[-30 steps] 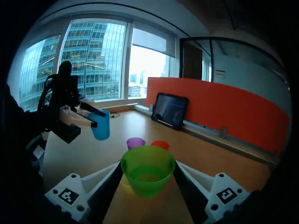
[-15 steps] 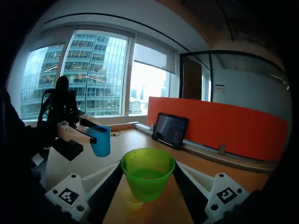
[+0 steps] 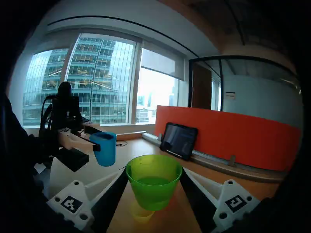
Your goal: Pour water
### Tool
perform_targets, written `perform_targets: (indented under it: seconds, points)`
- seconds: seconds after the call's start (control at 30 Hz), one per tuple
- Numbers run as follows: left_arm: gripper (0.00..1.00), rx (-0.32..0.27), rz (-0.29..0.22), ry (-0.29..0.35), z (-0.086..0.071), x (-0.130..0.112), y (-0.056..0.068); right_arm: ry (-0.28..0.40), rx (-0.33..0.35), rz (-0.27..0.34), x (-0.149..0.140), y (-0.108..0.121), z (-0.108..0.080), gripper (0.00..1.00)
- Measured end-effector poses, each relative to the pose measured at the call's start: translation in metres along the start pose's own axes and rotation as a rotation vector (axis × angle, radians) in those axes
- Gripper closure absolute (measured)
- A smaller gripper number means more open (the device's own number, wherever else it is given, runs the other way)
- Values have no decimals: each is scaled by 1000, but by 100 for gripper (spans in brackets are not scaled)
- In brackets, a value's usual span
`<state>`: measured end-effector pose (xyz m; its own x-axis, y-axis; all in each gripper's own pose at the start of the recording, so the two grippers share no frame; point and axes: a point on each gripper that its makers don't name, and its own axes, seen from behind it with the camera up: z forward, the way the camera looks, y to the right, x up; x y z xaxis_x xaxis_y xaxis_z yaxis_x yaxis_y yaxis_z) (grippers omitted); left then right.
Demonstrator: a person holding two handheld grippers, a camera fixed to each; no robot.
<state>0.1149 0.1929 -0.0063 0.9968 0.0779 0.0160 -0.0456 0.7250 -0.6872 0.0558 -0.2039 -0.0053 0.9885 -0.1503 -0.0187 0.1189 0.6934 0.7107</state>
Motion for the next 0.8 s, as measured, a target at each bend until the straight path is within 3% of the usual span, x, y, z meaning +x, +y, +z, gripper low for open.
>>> perform_targets:
  seconds: [0.43,0.8]
  points:
    - [11,-10,4,0,7,-2,4,6,14,-43,15,-1,3,8]
    - [11,-32,11,3,15,-2,14,23,37,-137,40,-7,13,8]
